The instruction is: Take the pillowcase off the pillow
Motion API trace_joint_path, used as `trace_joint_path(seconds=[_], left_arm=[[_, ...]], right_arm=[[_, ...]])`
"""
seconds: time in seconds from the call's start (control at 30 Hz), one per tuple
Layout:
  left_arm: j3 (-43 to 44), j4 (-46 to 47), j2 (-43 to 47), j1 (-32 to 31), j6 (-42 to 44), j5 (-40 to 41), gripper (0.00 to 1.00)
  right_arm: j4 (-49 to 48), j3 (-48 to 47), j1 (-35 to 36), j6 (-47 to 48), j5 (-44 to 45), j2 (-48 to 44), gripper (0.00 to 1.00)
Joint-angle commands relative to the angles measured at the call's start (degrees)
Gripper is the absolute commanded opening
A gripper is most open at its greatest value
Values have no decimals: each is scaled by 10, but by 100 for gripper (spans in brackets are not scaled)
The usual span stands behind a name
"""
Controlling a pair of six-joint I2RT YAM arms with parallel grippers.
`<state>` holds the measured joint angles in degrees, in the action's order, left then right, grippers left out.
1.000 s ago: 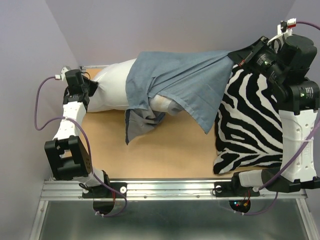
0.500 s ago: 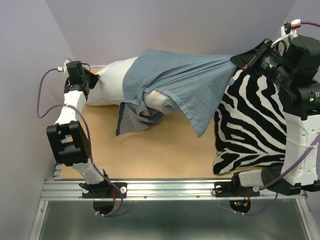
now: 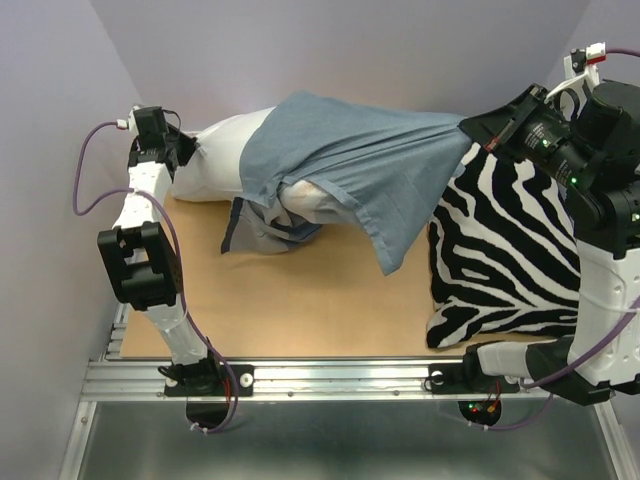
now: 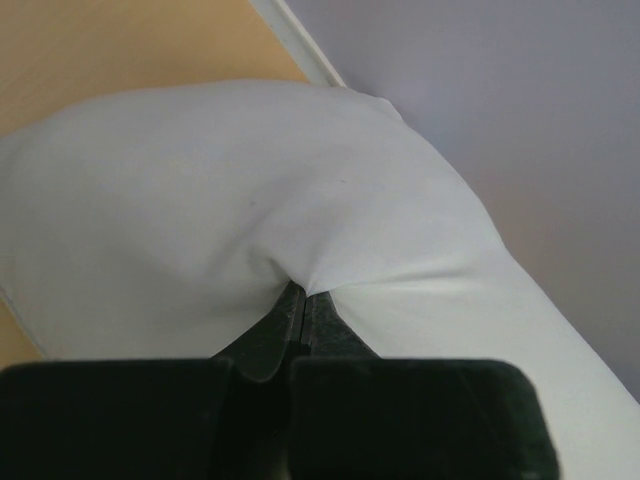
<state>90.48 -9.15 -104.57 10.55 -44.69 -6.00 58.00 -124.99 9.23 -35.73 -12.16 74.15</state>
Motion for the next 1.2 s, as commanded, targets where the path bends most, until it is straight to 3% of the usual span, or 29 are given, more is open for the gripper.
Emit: trace_joint_path(seconds=[0.0,0.2,0.67,0.93,1.1,1.17], left_arm=[[26,-8,-58,64,52,234,0],[42,-16,-76,65,55,237,0],[45,-18,-78,64,68,234,0],[-21,20,-25,44,92,184,0],[-79,40,14,-3,110,193,0],[-114,48,37,-14,106,198,0]], right_arm=[[-139,-92,-5,27,118,-113,1],[-138,-56,65,33,159,-163,1],[-101,-63,108,43,167,-217,0],[-184,83,108,10,29,-168,1],[-235,90,108,9,-31,-68,0],[-235,42,108,14,-40,-23,0]])
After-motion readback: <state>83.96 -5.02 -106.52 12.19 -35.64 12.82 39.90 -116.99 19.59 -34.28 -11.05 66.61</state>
